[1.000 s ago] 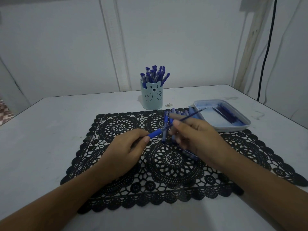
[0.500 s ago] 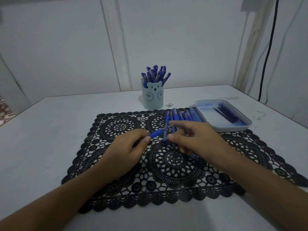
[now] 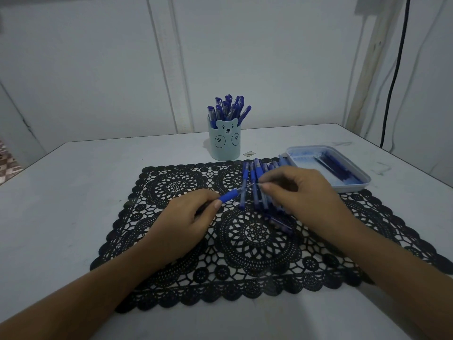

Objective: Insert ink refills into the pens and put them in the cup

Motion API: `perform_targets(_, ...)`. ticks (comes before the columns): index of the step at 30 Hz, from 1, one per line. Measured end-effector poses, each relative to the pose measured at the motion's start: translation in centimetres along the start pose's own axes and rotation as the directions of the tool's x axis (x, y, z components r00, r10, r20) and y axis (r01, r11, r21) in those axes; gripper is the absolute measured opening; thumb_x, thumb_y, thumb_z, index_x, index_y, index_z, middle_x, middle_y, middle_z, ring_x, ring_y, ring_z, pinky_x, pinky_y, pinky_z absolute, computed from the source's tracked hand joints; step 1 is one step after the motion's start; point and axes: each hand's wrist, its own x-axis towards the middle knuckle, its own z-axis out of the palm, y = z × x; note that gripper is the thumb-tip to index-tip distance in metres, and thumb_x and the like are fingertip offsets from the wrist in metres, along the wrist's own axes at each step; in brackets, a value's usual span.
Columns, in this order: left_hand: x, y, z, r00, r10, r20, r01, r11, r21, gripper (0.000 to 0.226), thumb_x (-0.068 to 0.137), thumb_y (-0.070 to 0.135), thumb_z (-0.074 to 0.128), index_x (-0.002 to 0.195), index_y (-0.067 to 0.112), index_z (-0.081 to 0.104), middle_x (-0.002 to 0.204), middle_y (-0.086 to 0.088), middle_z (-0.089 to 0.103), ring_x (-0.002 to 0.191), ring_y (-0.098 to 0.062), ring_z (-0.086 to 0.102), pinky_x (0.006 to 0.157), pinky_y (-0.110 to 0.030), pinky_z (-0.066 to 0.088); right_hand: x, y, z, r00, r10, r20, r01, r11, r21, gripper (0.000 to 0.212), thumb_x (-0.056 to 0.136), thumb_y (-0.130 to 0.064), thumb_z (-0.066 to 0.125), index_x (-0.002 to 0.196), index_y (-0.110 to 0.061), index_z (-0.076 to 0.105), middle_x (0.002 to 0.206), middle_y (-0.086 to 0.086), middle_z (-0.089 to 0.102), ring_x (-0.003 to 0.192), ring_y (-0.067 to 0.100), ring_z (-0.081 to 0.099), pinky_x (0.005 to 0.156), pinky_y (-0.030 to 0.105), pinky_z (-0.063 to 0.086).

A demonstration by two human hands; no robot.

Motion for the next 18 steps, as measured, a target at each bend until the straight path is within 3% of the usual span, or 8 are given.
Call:
perform_targets(3,0.0,0.0,0.0,1.0,-0.003,-0.001,0.003,1.0,0.005,0.011,0.087,0.031,0.044,0.089,0.032,0.056,0.063,0.013,0.053,0.063,-0.005,0.05,0.054,-0.01,0.036,-0.1,-0.3,0.1,0.999,-0.029,-0.038,0.03,0.998,0.048,0.018,0.085,-0.015,0.062,0.081,-0.033,0.064,0.07,-0.011,0.062,0.061,-0.004,0.054,0.059,0.008,0.045)
perform_targets(9,-0.1,0.1,0.0,0.998,0.055,0.01,-0.055,0.997,0.047,0.026,0.088,0.039,0.042,0.093,0.023,0.061,0.069,0.013,0.054,0.069,-0.004,0.05,0.059,-0.01,0.037,-0.3,-0.4,0.5,0.993,-0.086,0.08,0.088,0.996,-0.03,0.016,0.085,-0.018,0.062,0.081,-0.034,0.063,0.058,-0.022,0.059,0.057,-0.008,0.051,0.056,0.006,0.038)
perform_targets(11,-0.2,0.0,0.0,0.994,0.105,0.022,-0.107,0.991,0.082,0.031,0.087,0.039,0.038,0.095,0.02,0.062,0.071,0.014,0.054,0.068,-0.001,0.049,0.06,-0.008,0.036,-0.5,-0.3,0.7,0.987,-0.086,0.135,0.099,0.991,-0.091,0.015,0.087,-0.025,0.058,0.076,-0.035,0.059,0.053,-0.019,0.055,0.055,-0.007,0.05,0.053,0.008,0.037)
perform_targets(15,-0.4,-0.1,0.1,0.986,0.155,0.057,-0.161,0.98,0.114,0.029,0.091,0.037,0.038,0.1,0.021,0.06,0.074,0.016,0.053,0.066,0.0,0.048,0.06,-0.012,0.037,-0.7,-0.2,1.1,0.984,-0.073,0.165,0.102,0.98,-0.173,0.036,0.089,-0.046,0.036,0.062,-0.028,0.051,0.05,-0.008,0.047,0.049,0.004,0.044,0.05,0.017,0.034)
perform_targets(18,-0.4,-0.1,0.1,0.99,0.132,0.043,-0.135,0.987,0.092,0.028,0.09,0.039,0.037,0.099,0.024,0.06,0.072,0.019,0.05,0.067,0.002,0.048,0.061,-0.009,0.036,-0.6,-0.2,0.9,0.981,-0.061,0.186,0.084,0.989,-0.119,0.023,0.089,-0.047,0.039,0.081,-0.028,0.05,0.066,-0.008,0.052,0.056,0.003,0.047,0.053,0.016,0.037)
